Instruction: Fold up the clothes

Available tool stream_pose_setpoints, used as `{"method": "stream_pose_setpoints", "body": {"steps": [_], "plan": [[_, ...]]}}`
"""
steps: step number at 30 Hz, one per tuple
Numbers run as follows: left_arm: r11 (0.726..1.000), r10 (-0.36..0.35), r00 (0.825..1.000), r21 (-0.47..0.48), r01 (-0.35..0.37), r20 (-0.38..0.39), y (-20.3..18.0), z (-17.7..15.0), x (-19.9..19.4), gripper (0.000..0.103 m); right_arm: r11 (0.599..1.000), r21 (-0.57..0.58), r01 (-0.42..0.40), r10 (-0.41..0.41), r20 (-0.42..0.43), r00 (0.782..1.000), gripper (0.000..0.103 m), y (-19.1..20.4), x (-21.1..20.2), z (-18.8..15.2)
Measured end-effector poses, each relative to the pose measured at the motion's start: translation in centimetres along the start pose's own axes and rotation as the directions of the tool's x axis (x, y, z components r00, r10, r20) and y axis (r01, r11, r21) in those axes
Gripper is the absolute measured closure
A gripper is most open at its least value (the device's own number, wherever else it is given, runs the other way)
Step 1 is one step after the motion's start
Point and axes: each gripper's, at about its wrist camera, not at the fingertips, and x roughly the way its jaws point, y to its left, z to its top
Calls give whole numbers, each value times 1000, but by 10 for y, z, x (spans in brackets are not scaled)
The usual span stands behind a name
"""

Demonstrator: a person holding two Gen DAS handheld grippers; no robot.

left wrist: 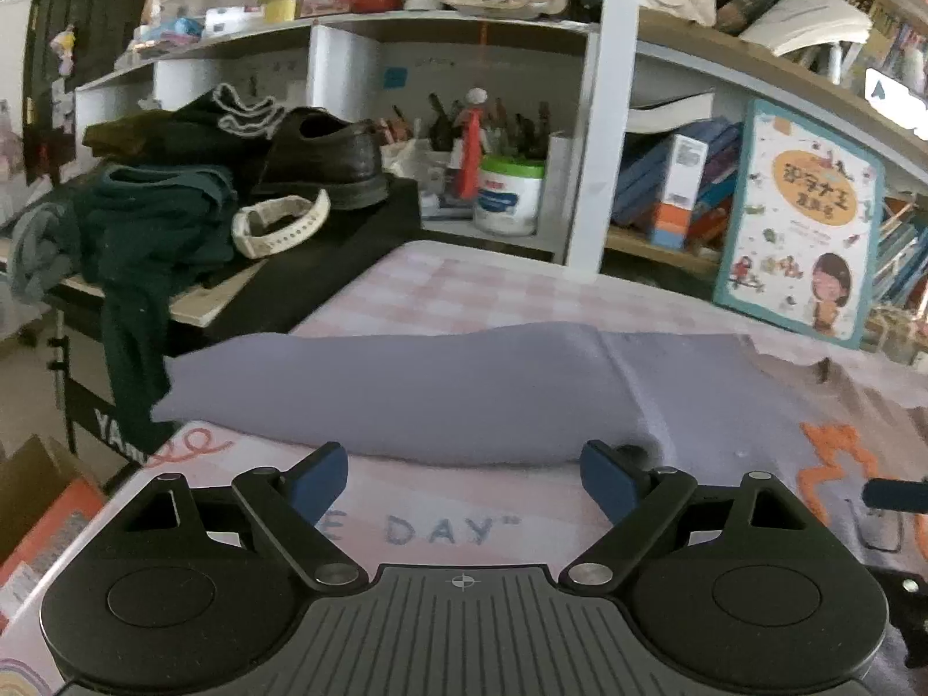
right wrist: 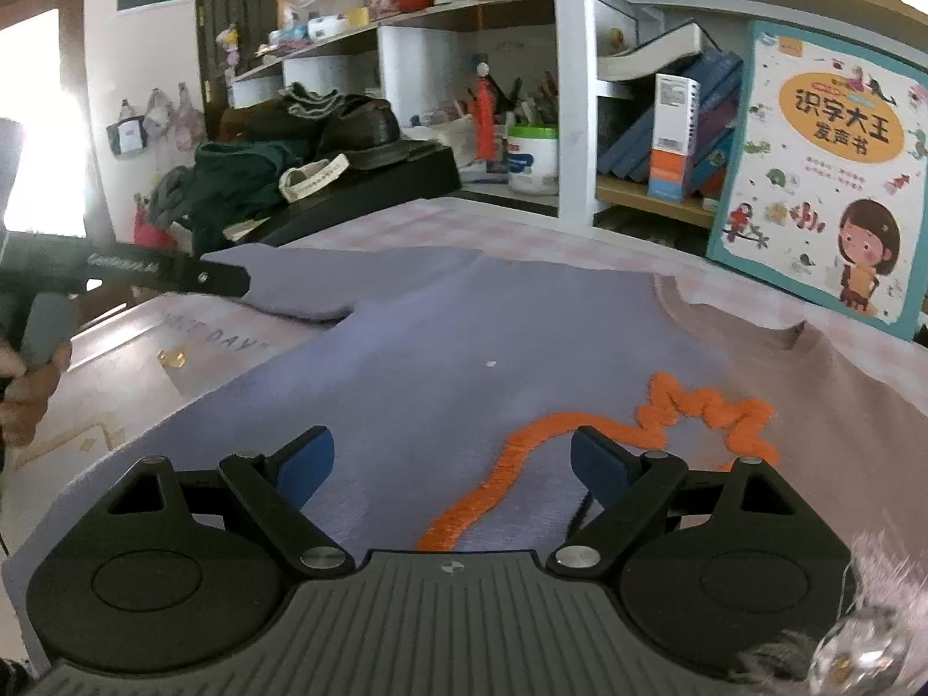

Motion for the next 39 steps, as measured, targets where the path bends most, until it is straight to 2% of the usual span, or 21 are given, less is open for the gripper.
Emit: {"method": "stream_pose_setpoints", "body": {"steps": [5, 10, 14, 17, 20, 23, 26, 30, 33, 36, 39], "plan": [[997, 61, 998, -42, -61, 11, 17, 4, 4, 13, 999, -47, 10, -10, -5, 1000, 13, 9, 1, -2], [989, 121, 993, -83, -121, -5, 39, 8, 11, 13, 991, -114, 63, -66, -23, 998, 13, 16, -9, 1], [977, 163, 986, -134, -166, -34, 63, 12, 21, 13, 994, -82, 70, -72, -27, 997, 13, 9, -17, -3], [957, 169, 983, -225, -181, -68, 85, 16, 28, 14, 998, -36, 55, -56, -39, 998, 13, 2, -16, -9], [937, 162, 985, -303, -174, -63, 101, 21, 33, 14, 997, -33, 65, -67, -67, 996, 13, 1, -11, -17], [913, 207, 973, -337, -229, -100, 115, 23, 44, 16, 998, -17, 57, -58, -87, 994, 13, 0, -10, -19], [895, 197, 972, -381, -231, -126, 128, 24, 56, 20, 999, -8, 53, -53, -91, 994, 11, -2, -10, -20], [856, 151, 975, -472, -210, -161, 144, 22, 69, 29, 999, -3, 47, -47, -97, 994, 11, -2, -9, -20], [845, 145, 973, -489, -215, -179, 149, 21, 78, 37, 999, 5, 41, -40, -99, 994, 11, -3, -9, -19], [819, 114, 977, -539, -196, -181, 154, 17, 85, 44, 999, 8, 38, -37, -101, 994, 10, -4, -9, -19], [795, 105, 983, -582, -172, -148, 157, 14, 83, 58, 999, 1, 42, -41, -104, 994, 9, -2, -8, -19]]}}
